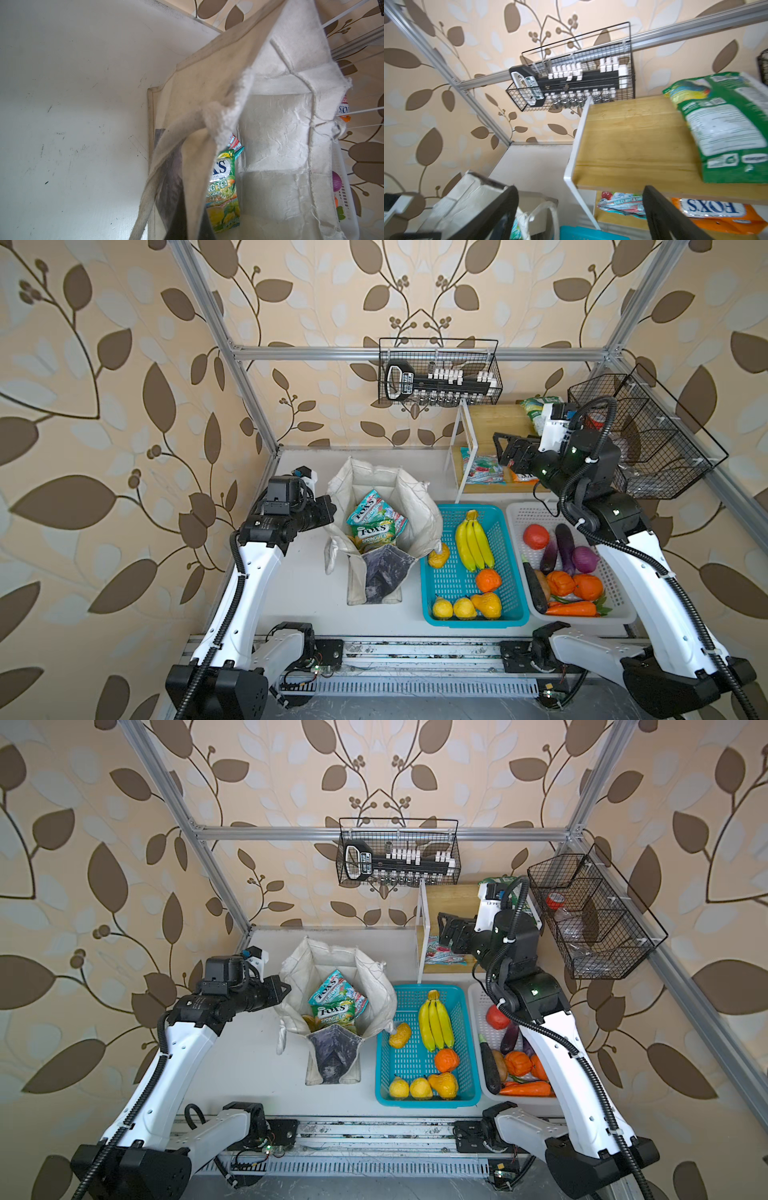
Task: Place the food into the grocery bag and tie it
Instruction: 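Lift the right gripper out of the bag and move it to the shelf, then grasp the large green Spring Tea candy bag on the shelf with the right gripper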
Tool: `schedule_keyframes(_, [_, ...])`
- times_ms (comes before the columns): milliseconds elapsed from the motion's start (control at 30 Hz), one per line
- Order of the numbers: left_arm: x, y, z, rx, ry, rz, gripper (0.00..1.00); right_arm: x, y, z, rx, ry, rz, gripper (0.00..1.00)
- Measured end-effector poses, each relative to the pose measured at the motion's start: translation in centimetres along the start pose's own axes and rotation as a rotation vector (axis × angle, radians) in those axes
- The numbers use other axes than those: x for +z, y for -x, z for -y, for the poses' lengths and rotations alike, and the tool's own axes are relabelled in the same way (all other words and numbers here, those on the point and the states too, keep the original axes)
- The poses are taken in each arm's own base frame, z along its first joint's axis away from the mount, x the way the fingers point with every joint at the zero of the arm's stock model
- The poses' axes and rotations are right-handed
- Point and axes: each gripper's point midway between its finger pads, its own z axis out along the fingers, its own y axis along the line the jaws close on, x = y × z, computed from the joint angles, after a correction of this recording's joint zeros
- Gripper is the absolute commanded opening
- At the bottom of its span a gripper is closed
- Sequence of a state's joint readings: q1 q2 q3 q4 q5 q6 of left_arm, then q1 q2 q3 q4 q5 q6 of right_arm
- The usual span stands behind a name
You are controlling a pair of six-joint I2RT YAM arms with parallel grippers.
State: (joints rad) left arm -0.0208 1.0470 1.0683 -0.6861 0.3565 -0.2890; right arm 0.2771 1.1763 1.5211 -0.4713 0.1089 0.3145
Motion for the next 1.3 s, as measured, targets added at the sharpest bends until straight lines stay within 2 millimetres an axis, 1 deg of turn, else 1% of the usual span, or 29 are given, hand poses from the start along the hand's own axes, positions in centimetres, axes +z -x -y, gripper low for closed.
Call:
schedule_keyframes(100, [0.0,0.0,0.0,0.000,0.000,0.000,0.00,0.5,0.9,3.0,-0.020,-0.126,0.004,0.88])
schedule_keyframes(167, [0.0,0.0,0.0,0.000,0.000,0.000,0.00,0.9,1.0,5.5,-0.027,-0.221,-0.006,0.83])
schedule_keyframes(233, [0.0,0.0,0.0,0.000,0.000,0.000,0.00,1.5,0.5,7.1,-0.040,-0.281,-0.028,0.79])
schedule_keyframes(267, [0.0,0.0,0.0,0.000,0.000,0.000,0.00,1.9,0.0,7.5,-0.050,-0.300,-0.046,0.77])
schedule_keyframes(367, [0.0,0.0,0.0,0.000,-0.001,-0.001,0.00,3.0,-1.3,8.3,-0.078,-0.327,-0.095,0.72])
schedule_keyframes(533, [0.0,0.0,0.0,0.000,-0.002,-0.001,0.00,4.0,-2.5,8.7,-0.108,-0.342,-0.144,0.70])
schedule_keyframes(667, [0.0,-0.1,0.2,0.004,-0.004,-0.002,0.00,4.9,-1.7,9.6,-0.138,-0.383,-0.148,0.69])
schedule_keyframes(900, [0.0,-0.1,0.2,0.005,-0.005,-0.003,0.00,6.0,-3.0,11.2,-0.182,-0.440,-0.203,0.66])
schedule_keyframes(1033, [0.0,-0.1,0.2,0.005,-0.005,-0.003,0.00,6.6,-3.6,12.0,-0.199,-0.463,-0.224,0.58])
schedule_keyframes(1300, [0.0,-0.1,0.2,0.005,-0.005,-0.002,0.00,6.6,-3.5,12.9,-0.223,-0.498,-0.228,0.43])
